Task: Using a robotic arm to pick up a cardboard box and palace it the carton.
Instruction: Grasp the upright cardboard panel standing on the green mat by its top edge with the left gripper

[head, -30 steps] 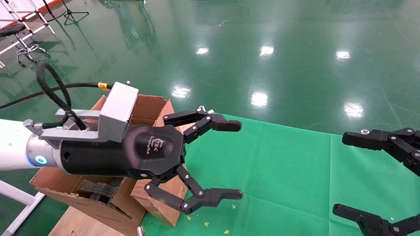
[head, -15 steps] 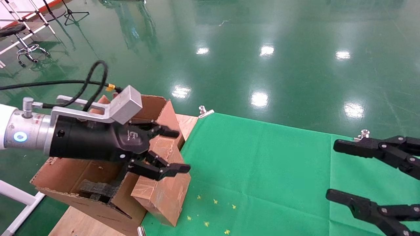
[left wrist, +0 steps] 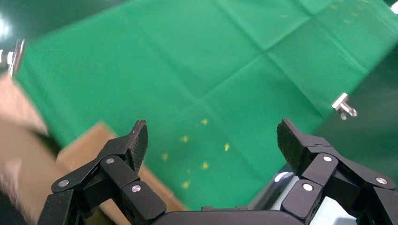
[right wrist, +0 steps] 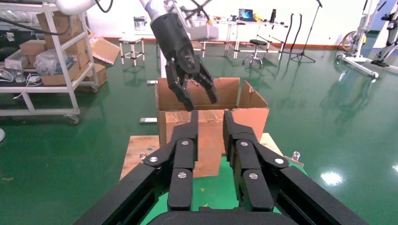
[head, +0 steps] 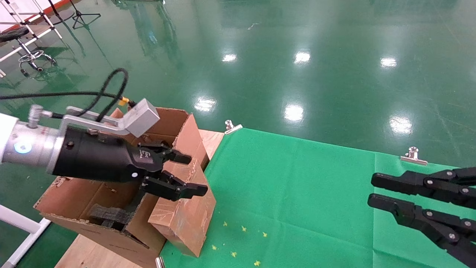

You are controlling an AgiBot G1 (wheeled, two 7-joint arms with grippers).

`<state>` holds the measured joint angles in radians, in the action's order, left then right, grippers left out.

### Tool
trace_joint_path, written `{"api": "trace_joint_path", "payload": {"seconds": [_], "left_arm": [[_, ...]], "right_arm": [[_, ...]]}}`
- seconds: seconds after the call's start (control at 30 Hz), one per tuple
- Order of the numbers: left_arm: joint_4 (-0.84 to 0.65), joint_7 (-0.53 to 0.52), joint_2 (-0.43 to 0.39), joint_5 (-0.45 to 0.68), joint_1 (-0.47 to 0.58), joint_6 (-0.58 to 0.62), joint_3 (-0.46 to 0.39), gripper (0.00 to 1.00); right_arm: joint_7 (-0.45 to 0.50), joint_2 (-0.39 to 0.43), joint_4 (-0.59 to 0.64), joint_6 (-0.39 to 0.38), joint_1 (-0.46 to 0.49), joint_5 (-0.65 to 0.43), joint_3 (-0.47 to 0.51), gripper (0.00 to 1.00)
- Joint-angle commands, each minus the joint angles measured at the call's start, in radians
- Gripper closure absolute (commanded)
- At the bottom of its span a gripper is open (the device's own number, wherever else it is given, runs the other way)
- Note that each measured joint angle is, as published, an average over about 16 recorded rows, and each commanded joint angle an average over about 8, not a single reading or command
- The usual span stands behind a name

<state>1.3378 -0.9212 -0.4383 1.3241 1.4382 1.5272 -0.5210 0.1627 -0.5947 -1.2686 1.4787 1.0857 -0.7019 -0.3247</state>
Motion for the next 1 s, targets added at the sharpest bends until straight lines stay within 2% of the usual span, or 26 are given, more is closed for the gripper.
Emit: {"api": "trace_joint_path", "payload": {"seconds": [0.03,0.17,0.33,0.53,0.8,0.83,0.97,1.0], "left_arm": [[-0.004,-0.042,-0.003,0.040,0.021,0.015,-0.016,0.00],[0.001,-0.220,-0.036,0.154,0.119,0.043,-0.089,0.00],[0.001,-0.383,-0.071,0.221,0.213,0.057,-0.207,0.00],[-0.002,-0.505,-0.100,0.247,0.302,0.060,-0.373,0.00],[-0.003,-0.590,-0.119,0.242,0.372,0.052,-0.545,0.00],[-0.003,-0.599,-0.120,0.240,0.378,0.051,-0.561,0.00],[-0.003,-0.628,-0.127,0.224,0.393,0.047,-0.612,0.00],[-0.004,-0.635,-0.128,0.220,0.396,0.047,-0.622,0.07]], "right_arm": [[0.000,0.000,0.000,0.000,0.000,0.000,0.000,1.00],[0.000,0.000,0.000,0.000,0.000,0.000,0.000,1.00],[0.000,0.000,0.000,0.000,0.000,0.000,0.000,1.00],[0.000,0.000,0.000,0.000,0.000,0.000,0.000,1.00],[0.000,0.000,0.000,0.000,0.000,0.000,-0.001,1.00],[0.000,0.000,0.000,0.000,0.000,0.000,-0.001,0.94],[0.000,0.000,0.000,0.000,0.000,0.000,-0.001,0.44],[0.000,0.000,0.000,0.000,0.000,0.000,-0.001,0.31]]}}
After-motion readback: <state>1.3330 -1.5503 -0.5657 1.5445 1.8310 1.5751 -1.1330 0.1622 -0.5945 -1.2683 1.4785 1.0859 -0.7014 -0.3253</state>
